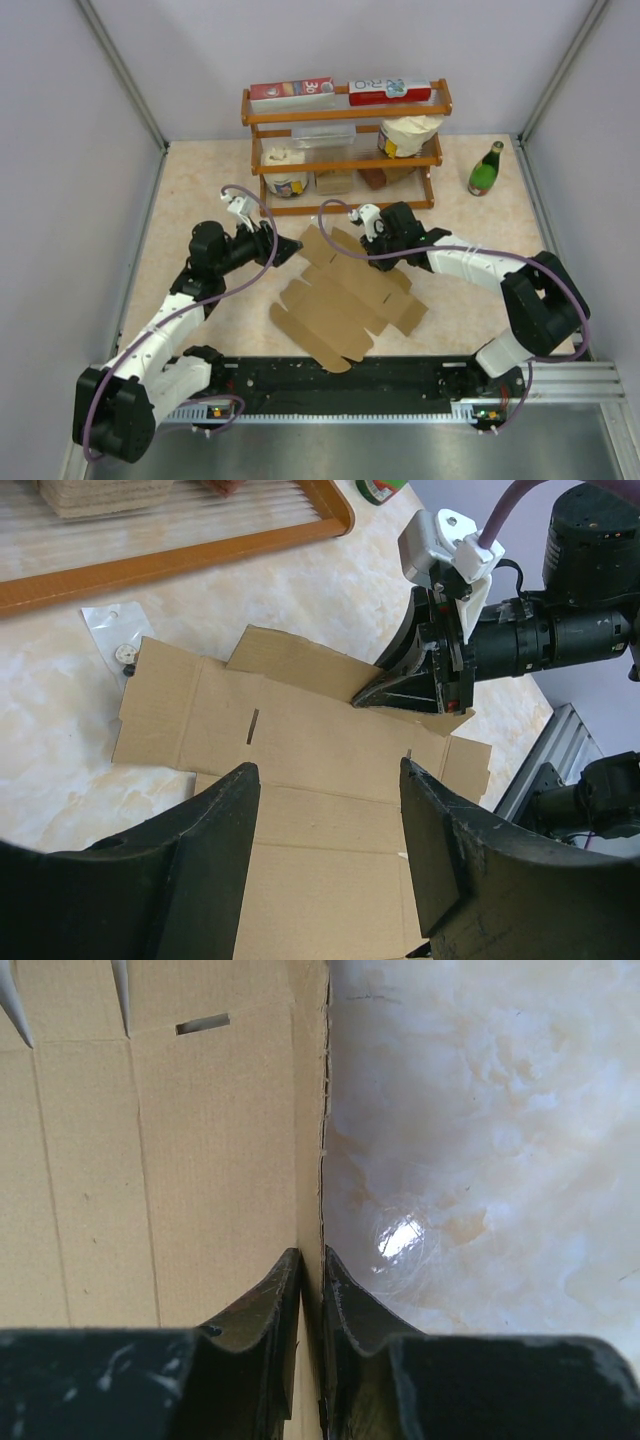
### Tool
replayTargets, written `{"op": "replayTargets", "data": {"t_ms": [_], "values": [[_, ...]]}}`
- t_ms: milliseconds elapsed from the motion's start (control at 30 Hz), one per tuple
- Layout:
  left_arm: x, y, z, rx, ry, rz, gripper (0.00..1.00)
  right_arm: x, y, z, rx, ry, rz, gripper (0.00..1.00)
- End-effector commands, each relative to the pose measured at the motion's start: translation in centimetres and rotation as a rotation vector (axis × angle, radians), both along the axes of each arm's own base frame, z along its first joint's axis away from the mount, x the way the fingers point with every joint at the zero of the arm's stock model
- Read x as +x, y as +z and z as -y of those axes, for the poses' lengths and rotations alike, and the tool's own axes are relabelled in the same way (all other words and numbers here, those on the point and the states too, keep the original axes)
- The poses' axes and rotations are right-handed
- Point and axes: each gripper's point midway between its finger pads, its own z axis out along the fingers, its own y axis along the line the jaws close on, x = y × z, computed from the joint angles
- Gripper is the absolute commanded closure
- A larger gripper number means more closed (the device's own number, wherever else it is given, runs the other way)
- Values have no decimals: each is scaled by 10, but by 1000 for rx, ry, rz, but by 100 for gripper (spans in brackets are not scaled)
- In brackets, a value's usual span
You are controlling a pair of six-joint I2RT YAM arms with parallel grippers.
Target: Fold the paper box
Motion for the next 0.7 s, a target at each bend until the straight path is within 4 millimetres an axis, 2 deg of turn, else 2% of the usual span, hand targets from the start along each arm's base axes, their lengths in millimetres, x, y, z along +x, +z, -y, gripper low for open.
{"op": "replayTargets", "data": {"t_ms": [0,367,667], "values": [[0,8,-1,2,-1,57,37,5,21,-12,66,15,66,86],[-2,7,-1,1,-2,54,37,3,21,-17,93,16,51,79],[-2,7,-1,1,-2,54,37,8,24,-17,98,-6,62,84]]}}
